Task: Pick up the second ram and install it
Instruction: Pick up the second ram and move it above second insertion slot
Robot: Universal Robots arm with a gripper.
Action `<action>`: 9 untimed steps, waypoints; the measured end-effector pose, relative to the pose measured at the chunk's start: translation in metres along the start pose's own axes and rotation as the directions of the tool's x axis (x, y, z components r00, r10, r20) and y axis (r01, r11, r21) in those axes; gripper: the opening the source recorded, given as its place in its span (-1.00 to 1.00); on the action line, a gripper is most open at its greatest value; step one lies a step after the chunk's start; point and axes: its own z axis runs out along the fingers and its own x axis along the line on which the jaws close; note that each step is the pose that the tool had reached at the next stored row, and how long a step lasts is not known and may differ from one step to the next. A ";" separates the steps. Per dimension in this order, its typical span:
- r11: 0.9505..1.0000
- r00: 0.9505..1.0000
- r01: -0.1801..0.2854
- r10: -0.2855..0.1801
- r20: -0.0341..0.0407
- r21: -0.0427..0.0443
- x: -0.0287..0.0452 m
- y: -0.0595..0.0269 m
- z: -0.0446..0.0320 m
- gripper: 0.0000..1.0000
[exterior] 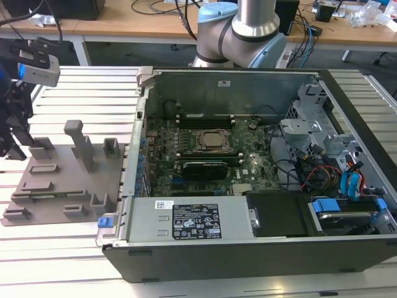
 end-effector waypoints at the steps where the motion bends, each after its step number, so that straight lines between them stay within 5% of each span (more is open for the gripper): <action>1: 1.000 1.000 0.000 0.000 0.000 0.000 0.0001 -0.0001 0.0022 -0.28; 9: 1.000 1.000 0.000 0.000 0.000 0.000 0.0006 -0.0008 0.0136 -0.28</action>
